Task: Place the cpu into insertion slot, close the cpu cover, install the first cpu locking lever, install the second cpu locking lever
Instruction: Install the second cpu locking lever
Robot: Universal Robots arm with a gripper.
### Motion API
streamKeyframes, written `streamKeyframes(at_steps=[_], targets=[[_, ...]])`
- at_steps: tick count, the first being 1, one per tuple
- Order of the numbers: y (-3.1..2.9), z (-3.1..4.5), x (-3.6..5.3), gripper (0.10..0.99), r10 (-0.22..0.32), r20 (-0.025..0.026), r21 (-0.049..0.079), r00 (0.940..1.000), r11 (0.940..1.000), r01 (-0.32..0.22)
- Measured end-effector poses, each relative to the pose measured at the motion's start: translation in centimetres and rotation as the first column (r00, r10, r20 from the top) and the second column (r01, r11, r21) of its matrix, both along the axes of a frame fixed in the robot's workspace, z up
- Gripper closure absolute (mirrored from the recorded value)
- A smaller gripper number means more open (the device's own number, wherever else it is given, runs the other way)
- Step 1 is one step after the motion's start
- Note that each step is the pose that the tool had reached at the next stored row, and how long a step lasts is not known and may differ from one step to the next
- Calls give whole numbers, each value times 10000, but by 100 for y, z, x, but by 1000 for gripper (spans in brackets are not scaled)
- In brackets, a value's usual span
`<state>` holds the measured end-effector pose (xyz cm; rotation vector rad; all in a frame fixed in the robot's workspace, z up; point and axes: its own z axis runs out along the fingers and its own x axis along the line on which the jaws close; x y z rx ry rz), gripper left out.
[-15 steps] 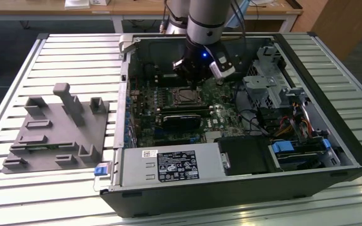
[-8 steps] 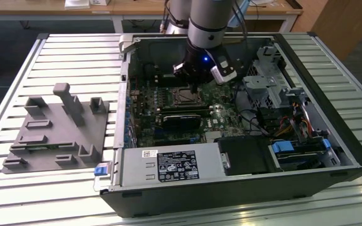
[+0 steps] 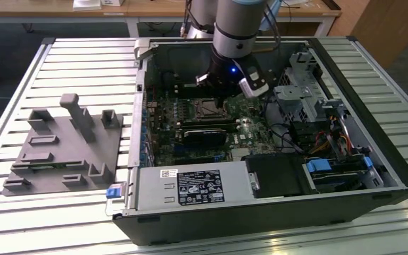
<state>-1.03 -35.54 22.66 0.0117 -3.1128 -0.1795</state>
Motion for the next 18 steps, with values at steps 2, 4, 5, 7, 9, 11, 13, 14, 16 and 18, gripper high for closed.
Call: streamKeyframes(at_steps=[2, 4, 5, 7, 9, 11, 13, 14, 16, 18], targets=[[-7, -1, 2, 965, 1, -1, 63, 10000, 10000, -1], [-19, -5, 2, 965, 0, 0, 111, 10000, 9999, 0], [-26, -8, 2, 965, 0, 0, 125, 10000, 9999, 0], [-51, -13, 2, 965, 0, 0, 144, 10000, 9999, 0], [-88, -16, 2, 965, 1, -1, 150, 10000, 9999, -1], [-129, -16, 2, 965, 0, -1, 150, 10000, 9999, 0], [-163, -17, 2, 965, 0, 0, 151, 10000, 9999, 0], [-181, -17, 2, 965, 1, 0, 151, 10000, 9999, -1], [-212, -16, 2, 965, 1, -1, 151, 10000, 9999, -1], [-225, -16, -17, 965, -1, 0, 189, 10000, 9998, 1]])
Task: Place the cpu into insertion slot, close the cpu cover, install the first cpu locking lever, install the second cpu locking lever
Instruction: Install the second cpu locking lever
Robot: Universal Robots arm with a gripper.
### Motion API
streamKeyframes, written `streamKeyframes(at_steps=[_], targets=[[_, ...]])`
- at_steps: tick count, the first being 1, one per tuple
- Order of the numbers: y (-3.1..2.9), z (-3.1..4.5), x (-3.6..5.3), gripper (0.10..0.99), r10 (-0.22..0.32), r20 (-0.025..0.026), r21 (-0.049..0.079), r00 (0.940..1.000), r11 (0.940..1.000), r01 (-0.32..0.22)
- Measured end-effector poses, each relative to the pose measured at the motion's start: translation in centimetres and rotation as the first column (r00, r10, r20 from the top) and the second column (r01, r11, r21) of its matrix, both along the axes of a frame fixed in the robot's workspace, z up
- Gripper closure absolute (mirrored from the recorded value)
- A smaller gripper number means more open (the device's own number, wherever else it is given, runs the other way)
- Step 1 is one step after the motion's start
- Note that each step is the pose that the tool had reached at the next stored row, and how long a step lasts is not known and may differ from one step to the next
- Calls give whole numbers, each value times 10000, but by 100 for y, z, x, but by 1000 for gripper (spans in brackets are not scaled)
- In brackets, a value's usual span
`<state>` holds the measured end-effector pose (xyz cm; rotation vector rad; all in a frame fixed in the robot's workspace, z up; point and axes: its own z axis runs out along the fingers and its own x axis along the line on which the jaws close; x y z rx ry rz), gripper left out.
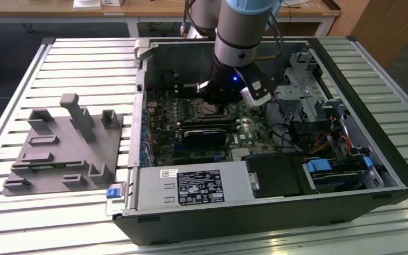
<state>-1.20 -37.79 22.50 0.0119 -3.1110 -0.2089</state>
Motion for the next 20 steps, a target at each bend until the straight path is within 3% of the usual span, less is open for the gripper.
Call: streamKeyframes(at_steps=[9, 12, 16, 20], targets=[[-44, 0, -233, 965, 1, 0, 128, 10000, 9999, -1], [-57, 0, -265, 965, 1, 0, 172, 10000, 9999, -1], [-85, 0, -313, 965, 1, 0, 336, 10000, 9994, -1], [-113, 0, -357, 965, 2, 0, 376, 10000, 9993, -2]])
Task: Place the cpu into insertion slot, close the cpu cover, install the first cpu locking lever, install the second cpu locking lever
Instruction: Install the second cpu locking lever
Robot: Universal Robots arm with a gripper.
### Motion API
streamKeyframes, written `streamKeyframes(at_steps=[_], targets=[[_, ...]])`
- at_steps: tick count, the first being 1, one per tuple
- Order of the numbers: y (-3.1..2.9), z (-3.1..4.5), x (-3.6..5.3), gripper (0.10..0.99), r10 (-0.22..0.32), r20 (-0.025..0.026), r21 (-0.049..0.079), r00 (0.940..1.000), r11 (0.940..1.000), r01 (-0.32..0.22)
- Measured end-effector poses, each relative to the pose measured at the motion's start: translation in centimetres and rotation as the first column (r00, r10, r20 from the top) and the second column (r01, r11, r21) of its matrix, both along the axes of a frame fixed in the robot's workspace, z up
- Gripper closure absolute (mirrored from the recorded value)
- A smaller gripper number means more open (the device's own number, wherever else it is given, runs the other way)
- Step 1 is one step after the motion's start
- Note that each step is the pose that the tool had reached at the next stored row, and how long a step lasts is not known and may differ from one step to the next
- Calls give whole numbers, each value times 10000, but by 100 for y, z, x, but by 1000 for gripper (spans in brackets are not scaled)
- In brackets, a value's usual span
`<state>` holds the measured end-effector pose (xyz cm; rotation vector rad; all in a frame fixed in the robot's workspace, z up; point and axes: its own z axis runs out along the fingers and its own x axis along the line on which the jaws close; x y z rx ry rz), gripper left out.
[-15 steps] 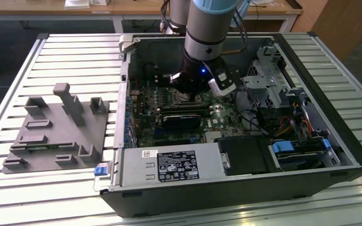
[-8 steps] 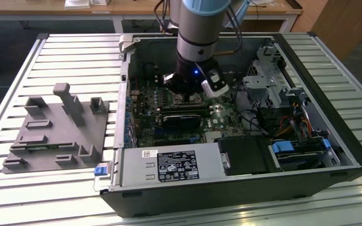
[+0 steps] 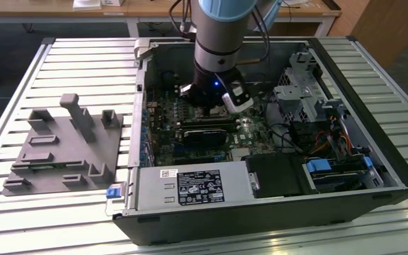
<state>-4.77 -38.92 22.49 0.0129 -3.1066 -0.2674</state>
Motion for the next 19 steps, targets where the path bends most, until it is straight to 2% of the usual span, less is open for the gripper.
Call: streamKeyframes(at_steps=[6, 12, 17, 19], targets=[[-14, -18, -77, 965, -1, 1, 33, 10000, 10000, 1], [-18, -113, -82, 965, -1, 0, 75, 10000, 10000, 1], [-71, -120, -94, 965, 0, 0, 456, 10000, 9990, 0], [-85, -121, -108, 965, -2, 0, 538, 10000, 9986, 2]])
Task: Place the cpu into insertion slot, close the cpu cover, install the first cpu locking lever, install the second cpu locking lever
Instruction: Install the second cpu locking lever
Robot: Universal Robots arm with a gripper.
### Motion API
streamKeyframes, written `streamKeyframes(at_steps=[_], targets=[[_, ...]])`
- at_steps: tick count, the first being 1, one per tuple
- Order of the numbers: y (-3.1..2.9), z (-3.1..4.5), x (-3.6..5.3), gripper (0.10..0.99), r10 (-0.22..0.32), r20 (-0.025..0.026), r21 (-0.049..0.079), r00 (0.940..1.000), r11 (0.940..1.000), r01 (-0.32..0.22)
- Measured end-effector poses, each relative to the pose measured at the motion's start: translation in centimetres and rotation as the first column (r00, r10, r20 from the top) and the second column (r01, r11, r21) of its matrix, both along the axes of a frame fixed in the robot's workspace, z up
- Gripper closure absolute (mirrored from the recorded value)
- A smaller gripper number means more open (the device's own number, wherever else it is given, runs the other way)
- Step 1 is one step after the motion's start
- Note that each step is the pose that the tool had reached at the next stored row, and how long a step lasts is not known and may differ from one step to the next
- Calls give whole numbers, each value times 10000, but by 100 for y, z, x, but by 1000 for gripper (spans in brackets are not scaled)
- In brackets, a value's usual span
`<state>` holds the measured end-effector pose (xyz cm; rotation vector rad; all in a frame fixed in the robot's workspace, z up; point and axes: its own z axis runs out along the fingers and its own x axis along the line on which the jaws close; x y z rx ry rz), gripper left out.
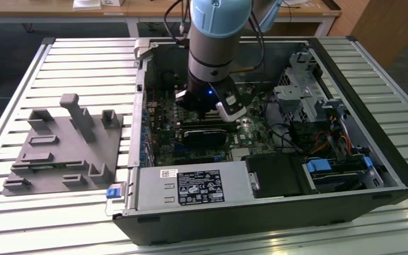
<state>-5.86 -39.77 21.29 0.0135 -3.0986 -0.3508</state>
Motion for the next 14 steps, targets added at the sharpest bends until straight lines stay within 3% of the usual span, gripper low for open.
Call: streamKeyframes(at_steps=[14], targets=[[-35, -75, -93, 965, 3, 27, 303, 10000, 9995, -3]])
